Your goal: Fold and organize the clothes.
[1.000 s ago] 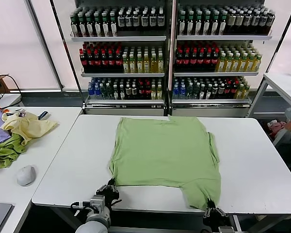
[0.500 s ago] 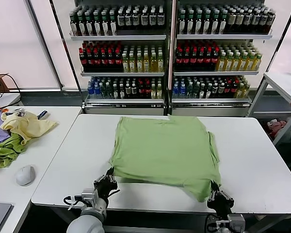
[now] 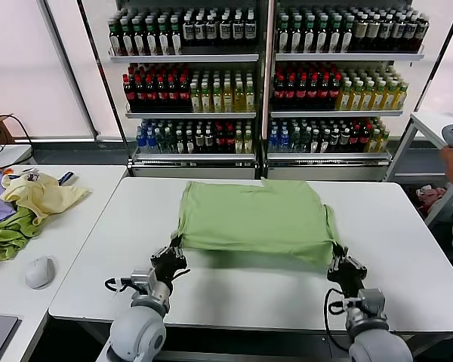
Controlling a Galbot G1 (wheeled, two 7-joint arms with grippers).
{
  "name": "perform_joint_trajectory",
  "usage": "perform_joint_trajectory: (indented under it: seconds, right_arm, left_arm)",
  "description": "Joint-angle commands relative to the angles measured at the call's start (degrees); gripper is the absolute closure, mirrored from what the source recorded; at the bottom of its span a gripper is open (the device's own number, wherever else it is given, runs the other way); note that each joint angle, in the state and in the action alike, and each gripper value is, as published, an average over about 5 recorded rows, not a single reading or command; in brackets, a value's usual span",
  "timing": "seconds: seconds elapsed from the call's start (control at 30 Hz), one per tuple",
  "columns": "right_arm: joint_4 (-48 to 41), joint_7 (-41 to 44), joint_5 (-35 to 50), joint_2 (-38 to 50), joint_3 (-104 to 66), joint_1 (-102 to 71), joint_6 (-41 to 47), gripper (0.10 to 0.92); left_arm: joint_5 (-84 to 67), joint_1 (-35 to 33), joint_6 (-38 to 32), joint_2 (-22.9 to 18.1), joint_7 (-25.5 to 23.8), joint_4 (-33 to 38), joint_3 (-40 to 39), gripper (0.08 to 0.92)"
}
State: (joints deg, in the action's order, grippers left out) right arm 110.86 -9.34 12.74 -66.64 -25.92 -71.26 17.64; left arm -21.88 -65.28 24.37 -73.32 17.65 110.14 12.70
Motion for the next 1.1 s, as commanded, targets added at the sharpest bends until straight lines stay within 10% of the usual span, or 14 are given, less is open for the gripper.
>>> perform_joint_trajectory:
  seconds: [0.03,0.53,1.1]
  right_arm:
    - [-12.2,0.6,0.1,2.4,6.2,14.8,0.4,0.917]
    - [-14.6,4.0,-4.0,-0.2,9.1,15.2,1.5,0.774]
    - [-8.1,1.0,2.2,-1.2,-2.3,2.0,6.2,0.299]
  left_arm:
    - [0.8,8.7,-0.2,0.2,-0.4,-8.9,-2.7,0.908]
    - [6.3,13.5,0.6,-0.8,0.6,-18.0,-4.8,0.865]
    - [7.1,5.3,-1.1,-1.6,1.4,-13.0,-3.4,0.377]
